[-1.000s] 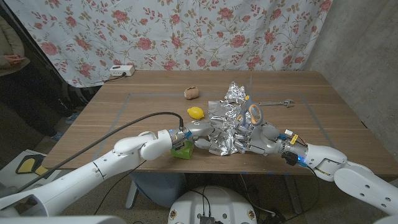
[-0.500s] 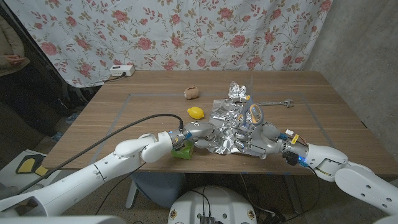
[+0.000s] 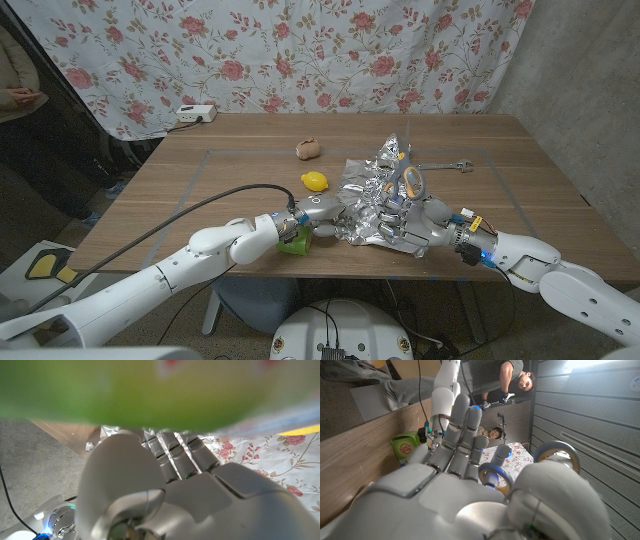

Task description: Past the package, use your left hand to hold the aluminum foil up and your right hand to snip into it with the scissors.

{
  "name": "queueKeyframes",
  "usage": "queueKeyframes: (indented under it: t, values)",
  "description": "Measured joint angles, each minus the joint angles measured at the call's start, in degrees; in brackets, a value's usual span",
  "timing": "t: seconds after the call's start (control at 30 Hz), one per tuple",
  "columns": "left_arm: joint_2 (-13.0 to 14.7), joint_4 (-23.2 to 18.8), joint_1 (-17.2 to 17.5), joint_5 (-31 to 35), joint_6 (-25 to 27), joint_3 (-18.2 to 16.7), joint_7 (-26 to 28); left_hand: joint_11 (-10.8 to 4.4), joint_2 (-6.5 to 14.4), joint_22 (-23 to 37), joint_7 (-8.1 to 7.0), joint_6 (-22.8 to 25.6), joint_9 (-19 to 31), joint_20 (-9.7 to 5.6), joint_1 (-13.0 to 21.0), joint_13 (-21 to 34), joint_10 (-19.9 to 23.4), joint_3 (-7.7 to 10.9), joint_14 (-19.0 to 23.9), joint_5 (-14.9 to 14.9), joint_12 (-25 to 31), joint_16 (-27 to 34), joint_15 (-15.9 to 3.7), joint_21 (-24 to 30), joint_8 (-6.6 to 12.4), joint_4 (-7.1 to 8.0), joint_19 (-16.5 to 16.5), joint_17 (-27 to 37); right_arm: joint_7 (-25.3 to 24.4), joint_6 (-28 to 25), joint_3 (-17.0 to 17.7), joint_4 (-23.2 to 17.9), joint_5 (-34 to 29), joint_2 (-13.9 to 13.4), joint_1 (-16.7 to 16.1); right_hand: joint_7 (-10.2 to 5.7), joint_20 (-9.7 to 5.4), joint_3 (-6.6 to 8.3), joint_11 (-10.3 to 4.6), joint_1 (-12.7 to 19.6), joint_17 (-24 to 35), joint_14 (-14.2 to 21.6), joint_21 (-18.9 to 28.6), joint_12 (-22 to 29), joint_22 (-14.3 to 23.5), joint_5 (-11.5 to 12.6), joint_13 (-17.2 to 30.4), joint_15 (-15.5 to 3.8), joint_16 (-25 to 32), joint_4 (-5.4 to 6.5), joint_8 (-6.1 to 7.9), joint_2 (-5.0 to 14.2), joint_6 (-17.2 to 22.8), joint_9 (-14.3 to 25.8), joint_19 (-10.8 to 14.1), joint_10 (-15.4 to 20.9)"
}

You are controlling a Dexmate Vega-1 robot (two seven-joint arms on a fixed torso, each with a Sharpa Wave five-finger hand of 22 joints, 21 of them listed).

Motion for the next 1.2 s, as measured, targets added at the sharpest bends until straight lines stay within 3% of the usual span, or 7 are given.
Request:
queueKeyframes:
  t: [0.13,0.3,0.33,0.4,0.87,1.2]
  values:
    - [-0.5,1.4,-0.2,0.5,-2.1,0.2,5.3,0.0,-0.3,0.1,-0.01,1.1,0.3,-1.29,0.9,1.1,0.6,0.0,1.7,0.0,0.2,0.0,-0.11,2.1,0.38,0.0,1.7,-0.4,0.0,0.0,0.2,0.3,0.0,0.2,0.0,0.0,0.0,0.01,0.0,0.0,0.1,0.0,-0.2,0.0,0.0,0.0,-0.1,0.0,0.0,-0.01,0.0,0.0,0.0,0.0,0.0,0.0]
    - [-0.9,2.8,-0.3,0.5,-2.2,0.2,5.6,-0.01,-0.4,0.0,0.1,1.3,0.4,-1.58,1.1,1.4,0.6,0.0,2.3,0.0,0.6,0.0,-0.13,2.6,0.4,0.0,1.9,-0.9,0.0,0.0,0.2,0.5,0.0,0.5,0.1,0.0,0.0,-0.38,0.04,0.3,0.1,0.0,-0.2,0.0,0.1,0.0,-0.2,0.0,0.0,0.07,-0.02,0.29,0.0,0.0,0.0,0.0]
    - [-1.0,3.0,-0.3,0.7,-3.0,0.2,9.1,-0.01,-0.4,0.0,0.1,1.3,0.4,-1.58,1.1,1.6,0.6,0.0,2.3,0.0,0.6,0.0,-0.13,2.6,0.4,0.0,1.9,-0.9,0.0,-0.1,0.3,0.7,0.0,0.6,0.4,0.0,0.0,-0.38,0.04,0.3,0.1,0.0,-0.2,0.0,0.2,0.0,-0.1,0.0,0.0,0.07,-0.03,0.29,0.0,0.0,0.0,0.0]
    - [-1.1,3.4,-0.3,0.5,-3.2,0.2,10.1,-0.01,-0.6,0.0,0.39,1.6,0.3,-1.58,1.4,1.7,0.6,0.0,2.3,0.0,0.6,0.0,-0.13,2.6,0.4,0.0,1.9,-0.9,0.0,-0.2,0.3,0.7,0.0,0.7,0.5,0.0,0.0,-0.47,0.05,0.3,0.1,0.0,-0.2,0.0,0.2,0.0,-0.2,0.0,0.0,0.17,-0.06,0.29,0.0,0.0,0.0,0.1]
    - [-0.9,3.1,-0.1,-1.8,-3.7,-1.2,12.5,0.0,-1.0,0.0,0.4,1.6,0.6,-1.58,1.7,2.3,1.2,-0.01,3.4,0.0,0.6,-0.1,-0.01,3.5,0.4,-0.01,1.9,-1.4,-0.1,-1.1,0.0,0.9,0.0,0.8,1.3,0.0,0.0,-1.33,0.05,0.7,0.2,0.0,-0.5,-0.7,-0.2,0.0,-0.9,0.04,-0.4,0.38,-0.24,0.75,0.0,-0.1,0.0,0.1]
    - [-0.7,1.6,0.4,-4.9,-3.9,-2.5,11.1,0.0,-0.9,0.0,0.57,1.8,0.6,-1.58,1.8,2.7,1.2,-0.01,3.8,0.0,0.6,-0.3,0.29,4.3,0.39,-0.01,1.9,-1.8,-0.2,-1.4,-0.5,1.1,0.0,0.9,1.4,0.0,0.0,-1.97,0.09,1.2,0.4,0.1,-0.7,-0.7,-0.3,0.0,-0.3,0.15,-0.6,0.71,-0.53,0.74,0.0,-0.6,0.0,0.3]
